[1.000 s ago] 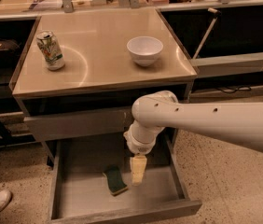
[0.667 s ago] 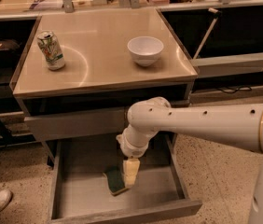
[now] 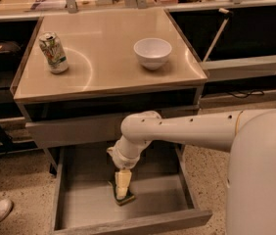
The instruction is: Pick sponge from middle drawer and place on counter
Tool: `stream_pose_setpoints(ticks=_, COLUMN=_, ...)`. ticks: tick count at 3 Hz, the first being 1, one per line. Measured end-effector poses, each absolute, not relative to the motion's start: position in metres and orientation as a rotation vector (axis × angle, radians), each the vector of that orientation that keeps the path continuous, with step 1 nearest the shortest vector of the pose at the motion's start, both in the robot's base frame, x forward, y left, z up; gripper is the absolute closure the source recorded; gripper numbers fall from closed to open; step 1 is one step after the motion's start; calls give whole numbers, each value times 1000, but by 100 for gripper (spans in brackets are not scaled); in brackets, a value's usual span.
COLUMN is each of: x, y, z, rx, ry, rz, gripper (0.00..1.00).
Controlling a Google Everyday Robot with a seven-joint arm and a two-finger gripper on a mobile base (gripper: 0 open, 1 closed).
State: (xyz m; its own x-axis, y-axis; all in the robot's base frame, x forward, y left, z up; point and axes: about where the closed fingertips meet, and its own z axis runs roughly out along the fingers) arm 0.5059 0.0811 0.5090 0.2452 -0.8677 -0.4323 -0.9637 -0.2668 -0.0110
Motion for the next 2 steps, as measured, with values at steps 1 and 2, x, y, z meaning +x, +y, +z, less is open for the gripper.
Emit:
stream_pose_setpoints(ticks=1, x=504, y=81, z=505, rx=-2247, ry=1708, rz=511, gripper=0)
stream_pose_setpoints(ticks=2, x=504, y=93, z=488, rx=-2278, ry=1694, rz=486, gripper=0)
